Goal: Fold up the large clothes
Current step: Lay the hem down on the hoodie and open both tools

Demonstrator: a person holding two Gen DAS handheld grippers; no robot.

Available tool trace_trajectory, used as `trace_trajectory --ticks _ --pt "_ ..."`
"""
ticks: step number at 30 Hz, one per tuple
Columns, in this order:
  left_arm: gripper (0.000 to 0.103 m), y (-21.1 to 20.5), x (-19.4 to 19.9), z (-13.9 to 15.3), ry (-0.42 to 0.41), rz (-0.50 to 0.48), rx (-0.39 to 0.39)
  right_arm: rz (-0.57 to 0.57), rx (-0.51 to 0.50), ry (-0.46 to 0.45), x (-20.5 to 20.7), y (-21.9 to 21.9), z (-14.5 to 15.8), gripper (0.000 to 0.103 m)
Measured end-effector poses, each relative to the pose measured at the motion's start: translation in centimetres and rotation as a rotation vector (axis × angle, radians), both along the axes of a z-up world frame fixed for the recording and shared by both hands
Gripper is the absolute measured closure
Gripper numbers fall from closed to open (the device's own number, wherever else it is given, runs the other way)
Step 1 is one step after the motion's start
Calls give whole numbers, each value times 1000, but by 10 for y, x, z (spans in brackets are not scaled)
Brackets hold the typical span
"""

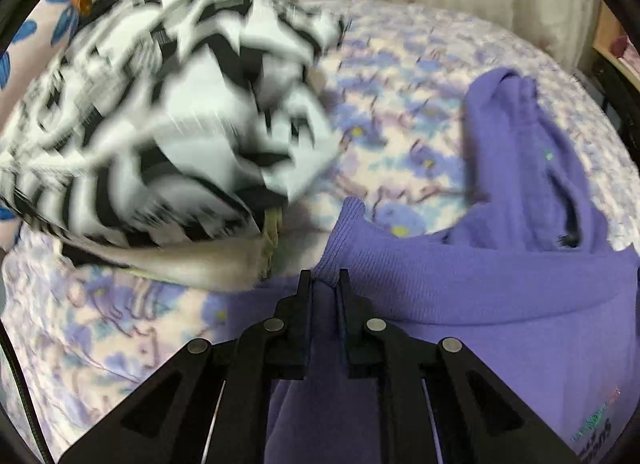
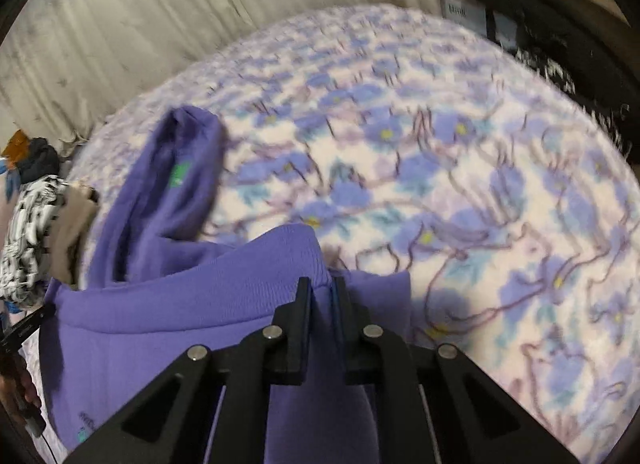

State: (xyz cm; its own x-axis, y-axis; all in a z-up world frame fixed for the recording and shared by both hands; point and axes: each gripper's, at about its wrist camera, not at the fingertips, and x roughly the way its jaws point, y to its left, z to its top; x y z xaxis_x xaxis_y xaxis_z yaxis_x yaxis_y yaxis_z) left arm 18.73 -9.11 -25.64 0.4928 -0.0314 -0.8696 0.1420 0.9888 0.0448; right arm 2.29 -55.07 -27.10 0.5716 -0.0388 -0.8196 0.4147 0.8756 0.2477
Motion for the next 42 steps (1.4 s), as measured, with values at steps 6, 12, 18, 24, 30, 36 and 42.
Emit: trace_trajectory --ticks 6,12,18,24,30,36,42 --pt "93 -6 7 -28 13 -30 33 -15 2 5 1 1 -13 93" --pt "60 -8 3 -13 34 -55 51 26 -61 29 -1 15 16 86" --pt "44 -13 -36 32 -57 -80 34 99 -95 -80 -9 60 63 86" --pt "70 -51 -58 27 -42 -165 -69 289 -54 -63 18 145 50 86" --pt "70 -62 -35 -6 -12 -145 -72 244 -45 -61 32 142 24 89" --pt "68 -30 -21 -8 -58 -94 -6 9 -145 21 3 49 6 89" --pt "69 -12 -15 -19 -31 -98 -29 20 -116 32 -16 21 -2 103"
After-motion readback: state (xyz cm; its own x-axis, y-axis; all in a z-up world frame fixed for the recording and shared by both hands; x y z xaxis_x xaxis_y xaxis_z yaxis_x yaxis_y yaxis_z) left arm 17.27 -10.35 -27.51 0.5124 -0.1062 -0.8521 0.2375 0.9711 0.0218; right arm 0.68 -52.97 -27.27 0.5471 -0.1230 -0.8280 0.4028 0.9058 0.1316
